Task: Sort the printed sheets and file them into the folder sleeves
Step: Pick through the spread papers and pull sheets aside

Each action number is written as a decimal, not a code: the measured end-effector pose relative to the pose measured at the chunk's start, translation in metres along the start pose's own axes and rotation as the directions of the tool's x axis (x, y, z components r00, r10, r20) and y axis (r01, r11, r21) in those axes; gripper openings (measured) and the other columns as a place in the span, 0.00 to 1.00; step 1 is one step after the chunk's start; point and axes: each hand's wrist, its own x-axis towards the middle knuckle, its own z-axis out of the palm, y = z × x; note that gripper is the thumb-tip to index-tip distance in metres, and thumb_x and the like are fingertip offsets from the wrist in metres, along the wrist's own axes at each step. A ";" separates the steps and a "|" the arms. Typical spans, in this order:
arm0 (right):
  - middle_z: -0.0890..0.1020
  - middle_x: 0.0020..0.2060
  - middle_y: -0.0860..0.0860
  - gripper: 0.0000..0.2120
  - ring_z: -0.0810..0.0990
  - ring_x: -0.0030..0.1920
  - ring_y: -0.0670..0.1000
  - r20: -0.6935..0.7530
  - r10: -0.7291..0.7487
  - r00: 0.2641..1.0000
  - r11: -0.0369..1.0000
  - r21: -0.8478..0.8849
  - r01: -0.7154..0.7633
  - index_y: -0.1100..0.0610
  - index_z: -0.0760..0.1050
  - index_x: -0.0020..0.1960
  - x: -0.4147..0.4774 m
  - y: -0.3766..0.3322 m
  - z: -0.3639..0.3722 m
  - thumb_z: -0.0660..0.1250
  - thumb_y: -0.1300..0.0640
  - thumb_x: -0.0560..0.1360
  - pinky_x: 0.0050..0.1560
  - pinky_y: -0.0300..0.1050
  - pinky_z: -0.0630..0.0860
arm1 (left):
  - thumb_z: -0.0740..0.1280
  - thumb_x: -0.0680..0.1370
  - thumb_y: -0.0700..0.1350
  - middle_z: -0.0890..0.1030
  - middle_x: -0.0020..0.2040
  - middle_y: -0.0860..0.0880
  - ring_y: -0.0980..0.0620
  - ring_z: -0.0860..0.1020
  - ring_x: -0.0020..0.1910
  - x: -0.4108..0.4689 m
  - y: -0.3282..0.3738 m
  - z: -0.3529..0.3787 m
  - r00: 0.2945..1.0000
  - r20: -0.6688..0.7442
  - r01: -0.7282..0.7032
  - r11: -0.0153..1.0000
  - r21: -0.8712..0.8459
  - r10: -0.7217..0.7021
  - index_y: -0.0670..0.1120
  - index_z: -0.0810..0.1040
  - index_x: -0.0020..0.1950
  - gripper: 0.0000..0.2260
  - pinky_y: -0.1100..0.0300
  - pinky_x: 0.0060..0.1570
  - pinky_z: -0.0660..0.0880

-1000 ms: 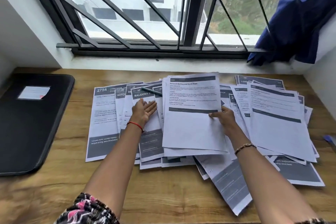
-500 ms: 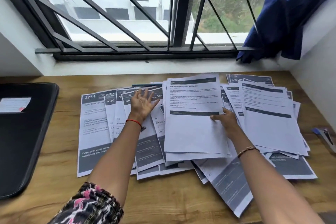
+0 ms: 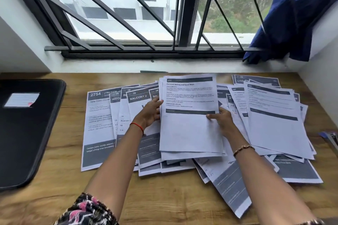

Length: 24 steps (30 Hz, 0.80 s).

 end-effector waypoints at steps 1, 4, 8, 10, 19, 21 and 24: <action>0.80 0.42 0.54 0.23 0.77 0.48 0.57 0.011 -0.012 1.000 1.000 0.013 0.012 0.67 0.74 0.60 -0.002 -0.001 0.002 0.67 0.77 0.66 0.45 0.43 0.75 | 0.56 0.82 0.43 0.80 0.56 0.48 0.54 0.80 0.43 -0.002 -0.002 0.002 1.000 -0.015 -0.015 0.999 0.041 0.016 0.50 0.72 0.61 0.10 0.63 0.32 0.77; 0.78 0.54 0.52 0.32 0.77 0.52 0.53 0.051 -0.098 0.994 0.995 0.025 0.097 0.59 0.69 0.67 -0.006 -0.004 0.006 0.67 0.77 0.67 0.47 0.39 0.76 | 0.56 0.82 0.39 0.76 0.63 0.47 0.50 0.78 0.51 -0.005 -0.010 0.008 0.993 -0.065 -0.092 0.989 0.114 0.100 0.50 0.67 0.68 0.15 0.58 0.41 0.78; 0.75 0.58 0.50 0.33 0.75 0.55 0.50 0.089 -0.140 0.986 0.989 0.066 0.135 0.58 0.64 0.72 -0.012 -0.003 0.007 0.66 0.75 0.70 0.46 0.32 0.77 | 0.54 0.82 0.34 0.68 0.69 0.51 0.53 0.69 0.64 -0.010 -0.018 0.014 0.971 -0.113 -0.188 0.967 0.173 0.209 0.48 0.55 0.76 0.24 0.62 0.57 0.72; 0.76 0.54 0.44 0.29 0.75 0.53 0.47 0.079 -0.139 0.987 0.990 0.049 0.136 0.58 0.65 0.72 -0.016 -0.003 0.006 0.65 0.72 0.73 0.43 0.29 0.76 | 0.55 0.80 0.32 0.64 0.73 0.51 0.52 0.67 0.68 -0.013 -0.021 0.014 0.968 -0.126 -0.188 0.962 0.198 0.215 0.50 0.51 0.77 0.29 0.60 0.61 0.71; 0.79 0.49 0.59 0.15 0.78 0.34 0.45 0.042 -0.147 0.988 0.988 -0.034 0.149 0.66 0.74 0.60 -0.030 -0.008 -0.002 0.62 0.72 0.74 0.27 0.28 0.72 | 0.55 0.78 0.31 0.76 0.64 0.46 0.48 0.77 0.58 -0.036 -0.024 0.027 0.930 -0.161 -0.314 0.942 0.122 0.331 0.51 0.61 0.72 0.25 0.56 0.53 0.78; 0.80 0.46 0.57 0.12 0.79 0.42 0.54 0.048 -0.208 0.977 0.977 0.049 0.206 0.62 0.76 0.53 -0.034 -0.017 -0.002 0.62 0.73 0.74 0.35 0.34 0.78 | 0.55 0.81 0.35 0.74 0.65 0.47 0.48 0.75 0.61 -0.040 -0.020 0.032 0.898 -0.181 -0.374 0.912 0.167 0.401 0.52 0.60 0.73 0.22 0.52 0.58 0.75; 0.81 0.41 0.53 0.08 0.80 0.39 0.50 0.015 -0.284 0.959 0.948 0.153 0.279 0.59 0.75 0.46 -0.039 -0.032 -0.001 0.64 0.70 0.74 0.37 0.41 0.78 | 0.54 0.82 0.36 0.72 0.66 0.46 0.48 0.73 0.63 -0.052 -0.007 0.044 0.806 -0.172 -0.532 0.820 0.213 0.567 0.52 0.60 0.71 0.20 0.50 0.62 0.73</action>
